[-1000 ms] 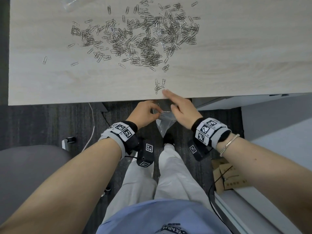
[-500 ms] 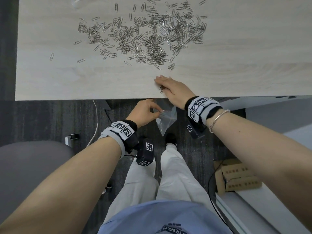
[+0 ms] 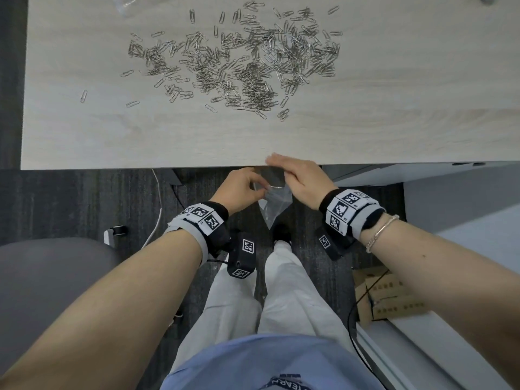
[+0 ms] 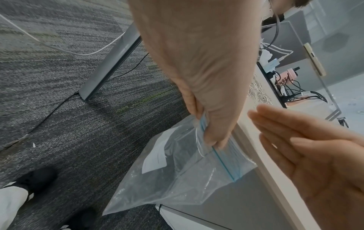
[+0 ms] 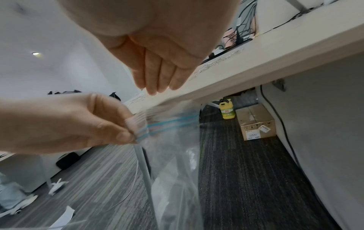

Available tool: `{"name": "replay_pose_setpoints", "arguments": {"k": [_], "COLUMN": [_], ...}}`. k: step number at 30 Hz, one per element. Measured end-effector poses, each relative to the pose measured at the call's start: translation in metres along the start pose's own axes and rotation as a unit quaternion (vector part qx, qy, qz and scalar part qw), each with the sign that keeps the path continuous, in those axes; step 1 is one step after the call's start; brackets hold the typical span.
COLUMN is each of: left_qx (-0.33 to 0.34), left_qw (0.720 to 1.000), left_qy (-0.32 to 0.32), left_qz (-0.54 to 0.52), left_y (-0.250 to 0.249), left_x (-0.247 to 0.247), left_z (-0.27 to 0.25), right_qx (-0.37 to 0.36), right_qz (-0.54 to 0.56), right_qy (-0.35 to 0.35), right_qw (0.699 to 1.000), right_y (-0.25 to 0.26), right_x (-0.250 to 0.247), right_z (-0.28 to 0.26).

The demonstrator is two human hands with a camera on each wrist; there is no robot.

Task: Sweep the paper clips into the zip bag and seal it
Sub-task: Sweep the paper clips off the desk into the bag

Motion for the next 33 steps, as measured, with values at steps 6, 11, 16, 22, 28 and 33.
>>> {"name": "replay_pose_setpoints", "arguments": {"k": [6, 11, 16, 22, 28, 33], "left_qx": [-0.008, -0.008, -0.009, -0.014, -0.014, -0.019], "left_qw": [1.0, 1.0, 1.0, 0.999, 0.998, 0.997], "left_qy": [-0.005, -0.008, 0.011, 0.029, 0.038, 0.058], "left_qz": [-0.001, -0.002, 0.008, 0.036, 0.049, 0.049], "left_y": [0.0, -0.002, -0.003, -0.003, -0.004, 0.001], "left_x": [-0.001, -0.002, -0.003, -0.004, -0.006, -0.006], "left_z": [-0.001, -0.002, 0.0, 0.002, 0.002, 0.006], "right_qx": [0.016, -0.007, 0.025, 0.091, 0.129, 0.156], "right_qz": [-0.061, -0.019, -0.006, 0.021, 0.0, -0.06], "right_qy": [0.018, 0.04, -0.079, -0.169, -0.171, -0.156], "right_qw": [0.998, 0.999, 0.997, 0.981, 0.977, 0.973], "right_y": [-0.008, -0.003, -0.005, -0.027, -0.052, -0.059], "right_x": [0.002, 0.016, -0.024, -0.091, -0.13, -0.151], "right_z": [0.01, -0.002, 0.019, 0.067, 0.112, 0.147]}}
Point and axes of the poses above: each hand's wrist, its own z-axis towards the middle knuckle, its own x-axis out of the palm, y = z × x, the point moved 3 cm from there along z, towards the middle knuckle, and after that the axes turned 8 degrees about z, right-handed, at the moved point
